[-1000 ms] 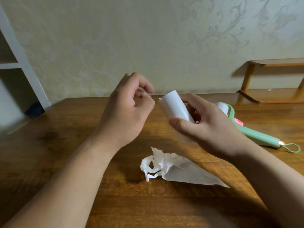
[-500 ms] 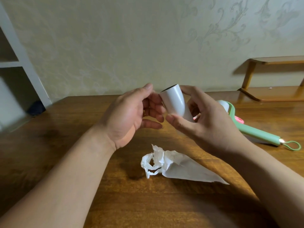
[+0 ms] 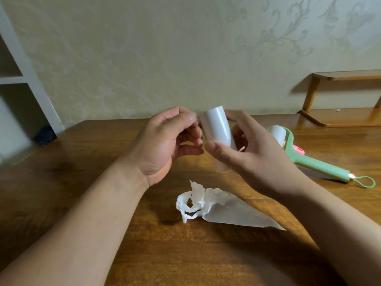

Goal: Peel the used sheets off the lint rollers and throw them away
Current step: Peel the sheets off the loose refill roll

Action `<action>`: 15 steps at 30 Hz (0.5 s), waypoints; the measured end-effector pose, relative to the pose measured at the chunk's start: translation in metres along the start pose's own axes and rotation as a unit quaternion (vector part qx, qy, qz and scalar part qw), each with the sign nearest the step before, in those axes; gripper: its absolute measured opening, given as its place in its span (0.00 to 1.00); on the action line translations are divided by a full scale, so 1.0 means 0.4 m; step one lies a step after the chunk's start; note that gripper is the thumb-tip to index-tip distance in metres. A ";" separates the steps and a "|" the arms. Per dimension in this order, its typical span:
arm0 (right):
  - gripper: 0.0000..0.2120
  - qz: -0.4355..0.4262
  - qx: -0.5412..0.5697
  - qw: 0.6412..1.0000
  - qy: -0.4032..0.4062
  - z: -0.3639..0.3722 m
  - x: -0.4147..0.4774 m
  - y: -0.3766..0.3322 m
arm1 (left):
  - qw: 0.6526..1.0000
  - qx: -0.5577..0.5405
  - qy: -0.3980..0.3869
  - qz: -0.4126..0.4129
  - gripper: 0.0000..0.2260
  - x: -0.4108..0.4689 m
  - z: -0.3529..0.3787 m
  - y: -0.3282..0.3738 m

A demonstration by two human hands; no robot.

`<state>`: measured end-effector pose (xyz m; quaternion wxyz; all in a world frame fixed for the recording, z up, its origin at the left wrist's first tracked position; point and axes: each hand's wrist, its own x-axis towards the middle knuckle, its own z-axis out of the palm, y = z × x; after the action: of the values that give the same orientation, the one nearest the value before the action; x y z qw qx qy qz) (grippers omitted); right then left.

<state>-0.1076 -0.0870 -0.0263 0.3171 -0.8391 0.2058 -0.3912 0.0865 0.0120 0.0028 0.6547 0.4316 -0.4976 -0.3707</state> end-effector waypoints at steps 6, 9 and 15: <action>0.13 0.114 0.268 0.949 -0.121 0.017 -0.003 -0.009 | 0.995 -0.083 0.037 -0.041 0.25 0.003 0.002 0.002; 0.16 0.089 0.180 0.974 -0.103 0.017 -0.009 -0.003 | 0.998 0.018 0.055 -0.025 0.33 0.002 0.011 0.002; 0.14 0.030 0.072 0.993 -0.089 0.009 -0.010 -0.039 | 0.980 0.193 0.031 0.031 0.36 -0.006 0.028 -0.037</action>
<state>-0.1059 -0.0721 -0.0194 0.4055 -0.8389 0.1732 -0.3191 0.0743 0.0066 -0.0104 0.5853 0.5460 -0.5520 -0.2336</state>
